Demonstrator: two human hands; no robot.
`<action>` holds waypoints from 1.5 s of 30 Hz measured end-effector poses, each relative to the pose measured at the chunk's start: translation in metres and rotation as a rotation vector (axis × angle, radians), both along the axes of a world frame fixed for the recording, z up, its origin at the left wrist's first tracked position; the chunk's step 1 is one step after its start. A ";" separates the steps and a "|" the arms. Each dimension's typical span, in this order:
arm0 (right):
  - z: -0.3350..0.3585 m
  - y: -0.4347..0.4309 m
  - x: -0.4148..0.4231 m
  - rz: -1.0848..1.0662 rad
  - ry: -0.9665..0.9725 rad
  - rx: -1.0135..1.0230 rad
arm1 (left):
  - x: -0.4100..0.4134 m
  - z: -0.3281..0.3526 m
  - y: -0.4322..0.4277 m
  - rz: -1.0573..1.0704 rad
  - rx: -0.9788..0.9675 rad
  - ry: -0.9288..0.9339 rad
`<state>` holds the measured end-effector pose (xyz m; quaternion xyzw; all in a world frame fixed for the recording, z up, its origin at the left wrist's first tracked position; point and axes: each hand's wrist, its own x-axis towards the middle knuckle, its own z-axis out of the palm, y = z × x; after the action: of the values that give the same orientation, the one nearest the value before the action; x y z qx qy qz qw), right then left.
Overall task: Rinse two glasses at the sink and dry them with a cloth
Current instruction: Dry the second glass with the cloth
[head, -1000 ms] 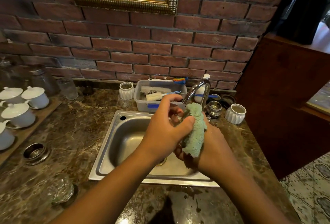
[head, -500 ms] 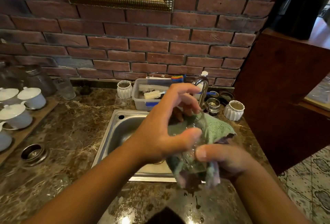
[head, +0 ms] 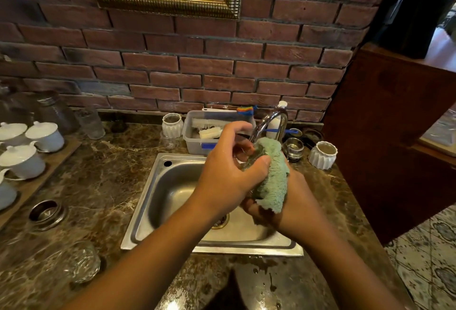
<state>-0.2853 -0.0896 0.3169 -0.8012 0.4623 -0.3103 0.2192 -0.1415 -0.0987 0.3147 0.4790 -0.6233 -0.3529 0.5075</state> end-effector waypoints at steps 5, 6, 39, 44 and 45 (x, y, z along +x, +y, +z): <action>0.016 0.011 -0.016 0.289 -0.472 0.401 | 0.007 0.020 0.015 -0.133 -0.114 0.038; 0.018 0.011 -0.019 0.331 -0.576 0.552 | 0.009 0.024 0.017 -0.183 -0.134 0.035; -0.032 0.013 0.025 -0.015 -1.438 0.928 | -0.010 -0.025 0.015 0.099 0.003 0.292; -0.042 0.013 0.010 -0.164 -1.268 0.941 | 0.004 -0.036 0.020 0.017 -0.010 0.107; -0.041 0.014 0.008 -0.178 -1.248 0.970 | 0.005 -0.036 0.022 0.017 -0.002 0.088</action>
<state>-0.2772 -0.0760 0.2761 -0.2546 0.4001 -0.4824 0.7365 -0.1364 -0.0765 0.2790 0.4675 -0.5967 -0.3686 0.5381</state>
